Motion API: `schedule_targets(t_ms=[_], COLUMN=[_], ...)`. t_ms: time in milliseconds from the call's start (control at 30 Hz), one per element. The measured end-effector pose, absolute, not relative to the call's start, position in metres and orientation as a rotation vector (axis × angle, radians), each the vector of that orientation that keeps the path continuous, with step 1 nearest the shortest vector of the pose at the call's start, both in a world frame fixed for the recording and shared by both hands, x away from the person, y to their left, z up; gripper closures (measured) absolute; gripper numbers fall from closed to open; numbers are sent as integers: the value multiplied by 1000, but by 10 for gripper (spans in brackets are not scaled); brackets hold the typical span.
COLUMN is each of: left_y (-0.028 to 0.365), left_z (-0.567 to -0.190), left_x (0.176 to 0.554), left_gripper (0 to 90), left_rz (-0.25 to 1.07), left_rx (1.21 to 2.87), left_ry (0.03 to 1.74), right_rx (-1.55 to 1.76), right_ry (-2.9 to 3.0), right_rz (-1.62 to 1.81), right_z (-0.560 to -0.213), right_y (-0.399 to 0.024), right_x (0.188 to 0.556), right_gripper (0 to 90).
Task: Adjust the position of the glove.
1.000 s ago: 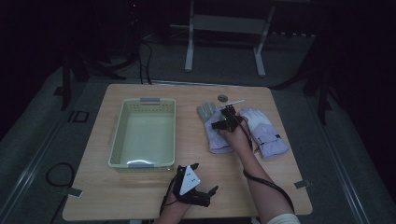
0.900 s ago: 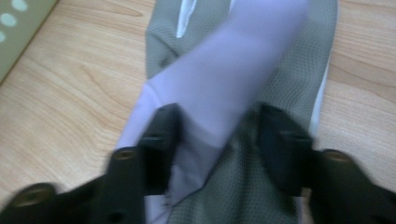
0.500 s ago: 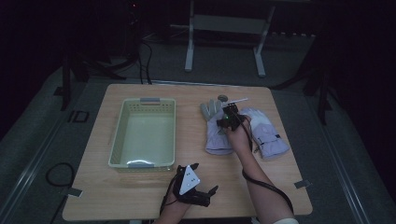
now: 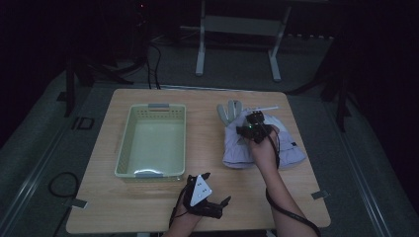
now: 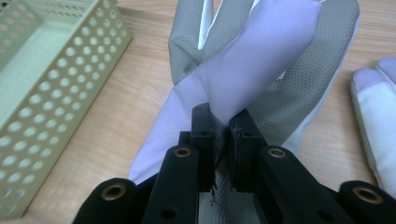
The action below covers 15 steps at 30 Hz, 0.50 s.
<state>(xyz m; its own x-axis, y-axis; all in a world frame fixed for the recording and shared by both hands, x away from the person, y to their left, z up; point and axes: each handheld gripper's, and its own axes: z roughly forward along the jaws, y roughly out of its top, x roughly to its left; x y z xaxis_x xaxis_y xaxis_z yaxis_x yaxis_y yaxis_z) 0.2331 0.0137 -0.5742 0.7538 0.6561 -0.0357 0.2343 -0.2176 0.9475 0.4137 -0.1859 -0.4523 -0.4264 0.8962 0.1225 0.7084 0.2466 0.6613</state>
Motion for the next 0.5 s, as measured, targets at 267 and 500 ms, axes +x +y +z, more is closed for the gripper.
schedule_targets(t_ms=[267, 500], left_y=[14, 14], left_z=[-574, -574], left_x=[233, 233], left_gripper=[0, 0], left_rz=[456, 452], left_rx=[1793, 1791], left_ry=[692, 691], right_rx=[1544, 1575], right_ry=[2203, 2242], right_rz=[952, 890], right_z=[-469, -497], right_y=[-197, -188], right_x=[383, 385], right_gripper=[825, 822])
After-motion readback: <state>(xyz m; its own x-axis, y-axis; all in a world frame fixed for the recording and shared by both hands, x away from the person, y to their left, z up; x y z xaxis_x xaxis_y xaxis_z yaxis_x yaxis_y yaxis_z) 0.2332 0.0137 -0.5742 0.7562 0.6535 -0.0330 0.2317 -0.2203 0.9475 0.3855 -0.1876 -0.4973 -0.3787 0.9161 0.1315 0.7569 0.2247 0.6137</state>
